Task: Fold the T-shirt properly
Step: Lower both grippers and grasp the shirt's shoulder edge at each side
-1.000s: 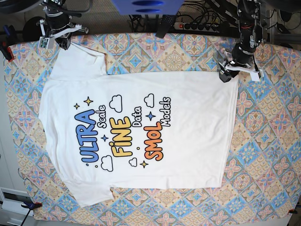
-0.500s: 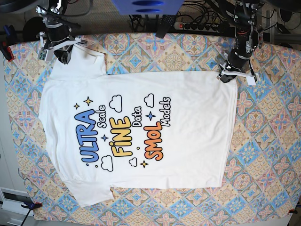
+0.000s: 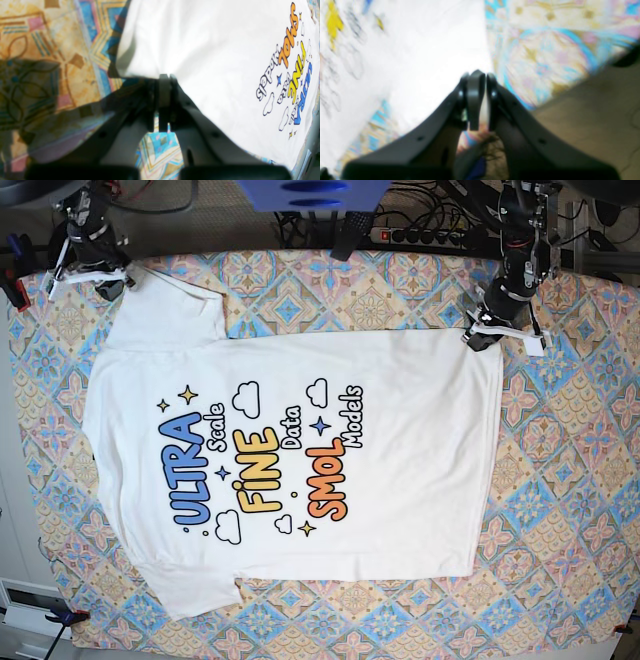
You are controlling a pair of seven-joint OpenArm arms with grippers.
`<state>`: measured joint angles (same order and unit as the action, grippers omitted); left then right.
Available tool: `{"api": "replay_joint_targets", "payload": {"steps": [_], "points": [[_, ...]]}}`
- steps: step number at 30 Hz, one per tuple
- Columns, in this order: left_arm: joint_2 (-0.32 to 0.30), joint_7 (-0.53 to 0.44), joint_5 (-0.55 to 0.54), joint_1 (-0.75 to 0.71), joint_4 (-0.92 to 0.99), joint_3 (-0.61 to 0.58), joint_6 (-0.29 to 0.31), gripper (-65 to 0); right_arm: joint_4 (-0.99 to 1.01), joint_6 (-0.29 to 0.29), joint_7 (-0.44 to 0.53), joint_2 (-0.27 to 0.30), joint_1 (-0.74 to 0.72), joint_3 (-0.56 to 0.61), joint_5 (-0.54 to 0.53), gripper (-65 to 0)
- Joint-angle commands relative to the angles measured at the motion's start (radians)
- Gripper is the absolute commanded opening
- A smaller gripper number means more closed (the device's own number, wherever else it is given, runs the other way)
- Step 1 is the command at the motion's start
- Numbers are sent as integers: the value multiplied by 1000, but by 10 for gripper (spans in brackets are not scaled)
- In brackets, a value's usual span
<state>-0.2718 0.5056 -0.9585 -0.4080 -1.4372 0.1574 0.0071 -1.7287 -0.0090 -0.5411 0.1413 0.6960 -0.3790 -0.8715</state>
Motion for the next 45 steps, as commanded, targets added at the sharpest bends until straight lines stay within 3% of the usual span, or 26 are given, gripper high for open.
{"api": "replay_joint_targets", "payload": {"steps": [1,5,8,14,38,41,45], "points": [[-10,14,8,-7,-7,3,-11,-650,5,10,-4,8,1,-21,-30,-577],[-10,14,8,-7,-7,3,-11,-650,32,91,-37,10,-11,-64,-41,-471],[-10,14,9,-7,-7,3,-11,-650,62,175,-122,10,-45,-93,-41,-390],[-10,14,9,-7,-7,3,-11,-650,161,314,-227,10,-101,-139,-41,-347],[-10,14,9,-18,-7,3,-12,-650,210,318,-234,8,-101,-53,-41,-348],[-10,14,9,-22,-7,3,-12,-650,209,318,-234,8,-101,-58,-41,-406],[-10,14,9,-42,-10,3,-11,-650,212,318,-228,8,-101,-61,-42,-583]]}}
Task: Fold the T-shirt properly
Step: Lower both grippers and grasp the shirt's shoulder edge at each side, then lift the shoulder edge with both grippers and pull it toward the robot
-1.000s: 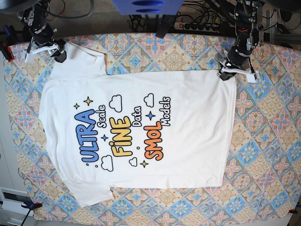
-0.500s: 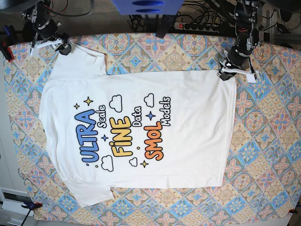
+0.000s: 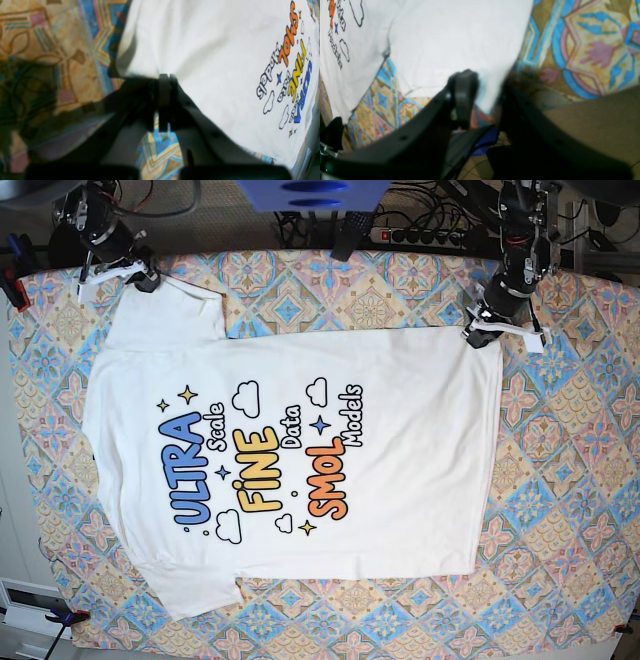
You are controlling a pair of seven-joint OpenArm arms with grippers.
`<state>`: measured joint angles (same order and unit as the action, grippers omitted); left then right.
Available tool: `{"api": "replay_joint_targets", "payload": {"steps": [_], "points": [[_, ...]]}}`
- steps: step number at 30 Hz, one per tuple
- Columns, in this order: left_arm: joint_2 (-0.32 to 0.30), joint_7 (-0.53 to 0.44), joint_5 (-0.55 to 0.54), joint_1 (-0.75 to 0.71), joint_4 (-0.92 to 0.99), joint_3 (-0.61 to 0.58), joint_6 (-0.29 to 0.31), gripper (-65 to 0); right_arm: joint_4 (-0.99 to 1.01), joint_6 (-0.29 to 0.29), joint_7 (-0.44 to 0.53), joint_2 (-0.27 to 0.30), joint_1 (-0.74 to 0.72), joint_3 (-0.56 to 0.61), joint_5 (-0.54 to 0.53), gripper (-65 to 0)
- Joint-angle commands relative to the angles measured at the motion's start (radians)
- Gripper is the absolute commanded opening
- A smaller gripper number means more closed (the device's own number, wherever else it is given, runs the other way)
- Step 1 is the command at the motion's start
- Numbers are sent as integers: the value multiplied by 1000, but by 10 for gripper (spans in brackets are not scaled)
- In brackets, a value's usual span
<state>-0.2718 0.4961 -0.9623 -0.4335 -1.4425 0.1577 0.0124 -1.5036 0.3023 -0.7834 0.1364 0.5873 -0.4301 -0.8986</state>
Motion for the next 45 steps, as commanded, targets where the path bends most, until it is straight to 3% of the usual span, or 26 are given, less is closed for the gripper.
{"api": "replay_joint_targets", "payload": {"steps": [1,2,13,18,25,31,37,42,45], "points": [[-10,23,13,-18,-5,3,-16,-650,-16,7,14,13,7,-9,-15,-625],[-11,23,15,-21,-5,3,-16,-650,-18,7,12,13,7,-9,-15,-650],[-77,17,16,-118,-7,1,-16,-650,-51,19,8,12,112,-106,-17,-643],[-80,17,16,-187,-53,3,-15,-650,-64,173,8,12,201,-157,-17,-644],[-80,17,18,-295,-139,41,-15,-650,-64,298,8,-7,277,-177,-17,-644],[-80,17,18,-328,-165,64,-15,-650,-73,303,8,-8,294,-177,-17,-645],[-80,22,18,-345,-232,96,-15,-650,-216,303,5,-31,300,-194,-17,-645],[-79,22,18,-285,-264,99,-15,-650,-295,303,-52,-30,280,-217,-18,-646],[-76,23,18,-241,-264,99,-16,-650,-314,303,-106,-30,175,-226,-18,-646]]}}
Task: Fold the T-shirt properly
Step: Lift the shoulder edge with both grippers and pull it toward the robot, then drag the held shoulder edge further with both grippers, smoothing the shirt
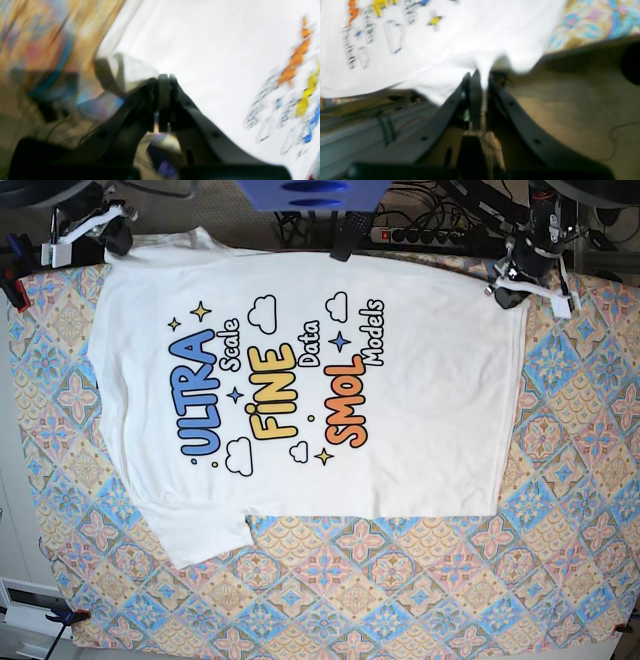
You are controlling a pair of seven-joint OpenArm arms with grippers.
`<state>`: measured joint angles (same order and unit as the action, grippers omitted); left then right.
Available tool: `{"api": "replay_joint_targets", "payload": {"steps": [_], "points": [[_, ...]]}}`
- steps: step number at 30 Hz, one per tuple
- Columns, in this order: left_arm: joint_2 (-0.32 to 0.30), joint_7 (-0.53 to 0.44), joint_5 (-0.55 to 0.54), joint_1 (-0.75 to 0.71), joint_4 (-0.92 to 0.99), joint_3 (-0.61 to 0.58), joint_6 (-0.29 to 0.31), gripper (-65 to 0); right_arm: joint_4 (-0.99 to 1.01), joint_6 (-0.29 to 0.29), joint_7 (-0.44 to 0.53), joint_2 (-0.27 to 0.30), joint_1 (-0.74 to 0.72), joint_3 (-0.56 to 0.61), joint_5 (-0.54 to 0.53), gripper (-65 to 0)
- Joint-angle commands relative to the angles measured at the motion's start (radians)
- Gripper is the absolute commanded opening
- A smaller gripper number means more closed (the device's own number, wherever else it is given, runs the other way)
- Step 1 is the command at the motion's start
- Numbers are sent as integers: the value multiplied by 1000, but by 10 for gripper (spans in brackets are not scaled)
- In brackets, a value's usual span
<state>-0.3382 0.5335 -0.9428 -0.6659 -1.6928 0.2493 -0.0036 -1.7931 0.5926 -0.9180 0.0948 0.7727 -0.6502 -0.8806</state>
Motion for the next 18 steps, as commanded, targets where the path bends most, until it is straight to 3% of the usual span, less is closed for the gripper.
{"api": "replay_joint_targets", "payload": {"steps": [1,8,18], "points": [[-9,-14,0,8,-14,5,0,-650,-24,13,7,13,-45,-7,-36,-646],[-6,-14,0,137,-10,2,-3,-650,-23,13,-98,13,-273,-7,-32,-646],[12,-14,1,355,194,-31,-3,-650,206,13,-105,18,-499,2,-24,-644]]}}
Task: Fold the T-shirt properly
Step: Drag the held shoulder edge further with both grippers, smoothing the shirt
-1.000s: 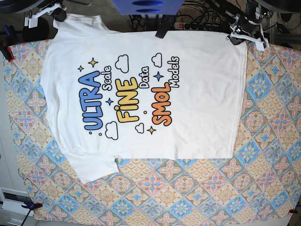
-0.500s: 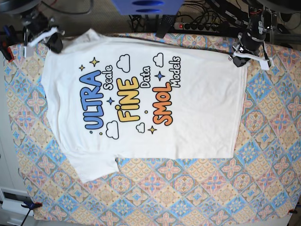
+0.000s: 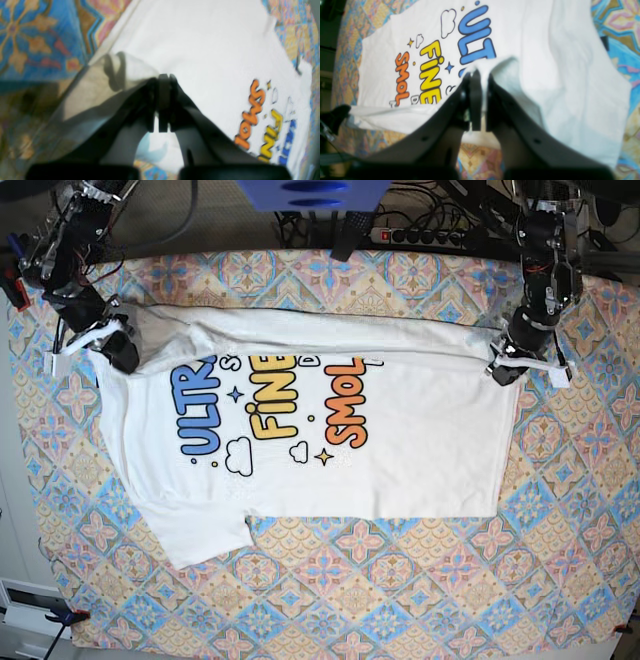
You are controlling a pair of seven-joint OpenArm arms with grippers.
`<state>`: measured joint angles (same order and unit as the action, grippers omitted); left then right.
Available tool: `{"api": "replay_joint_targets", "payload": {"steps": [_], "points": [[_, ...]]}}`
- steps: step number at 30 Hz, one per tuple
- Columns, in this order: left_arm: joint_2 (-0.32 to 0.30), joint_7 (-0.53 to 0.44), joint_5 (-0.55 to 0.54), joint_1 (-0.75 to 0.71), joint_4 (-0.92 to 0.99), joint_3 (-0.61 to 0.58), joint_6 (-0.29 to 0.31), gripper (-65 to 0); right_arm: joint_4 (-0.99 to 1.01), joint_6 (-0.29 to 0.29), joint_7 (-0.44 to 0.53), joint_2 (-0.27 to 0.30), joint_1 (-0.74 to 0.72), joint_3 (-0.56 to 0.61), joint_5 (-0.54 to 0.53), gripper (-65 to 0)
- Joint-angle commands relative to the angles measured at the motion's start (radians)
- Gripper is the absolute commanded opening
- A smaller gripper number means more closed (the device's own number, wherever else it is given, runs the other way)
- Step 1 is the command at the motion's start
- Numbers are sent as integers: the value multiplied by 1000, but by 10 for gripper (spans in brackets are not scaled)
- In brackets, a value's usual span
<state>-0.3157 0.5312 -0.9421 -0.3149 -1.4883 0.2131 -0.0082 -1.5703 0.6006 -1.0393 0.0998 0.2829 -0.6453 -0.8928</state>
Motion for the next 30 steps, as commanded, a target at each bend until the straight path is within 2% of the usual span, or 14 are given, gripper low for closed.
{"api": "replay_joint_targets", "payload": {"steps": [1,6,10,17,20,22,26,30], "points": [[-9,-12,1,26,12,6,1,-650,18,5,17,13,-38,-3,5,-644],[-7,-12,1,109,110,-22,1,-650,153,5,21,13,-159,-3,128,-644],[-7,-12,1,145,145,-22,1,-650,172,5,20,13,-219,2,130,-643],[-7,-12,-1,156,156,-20,1,-634,204,5,26,13,-287,80,131,-641],[-7,-12,-4,148,150,-20,1,-628,196,5,26,13,-287,83,131,-583],[-9,-10,-5,145,131,-20,1,-574,195,5,26,13,-284,78,131,-519],[-12,-12,-7,105,68,-11,0,-357,170,5,26,15,-230,29,131,-378],[-15,-12,-10,73,42,-1,1,-192,117,5,20,15,-185,-15,128,-369]]}}
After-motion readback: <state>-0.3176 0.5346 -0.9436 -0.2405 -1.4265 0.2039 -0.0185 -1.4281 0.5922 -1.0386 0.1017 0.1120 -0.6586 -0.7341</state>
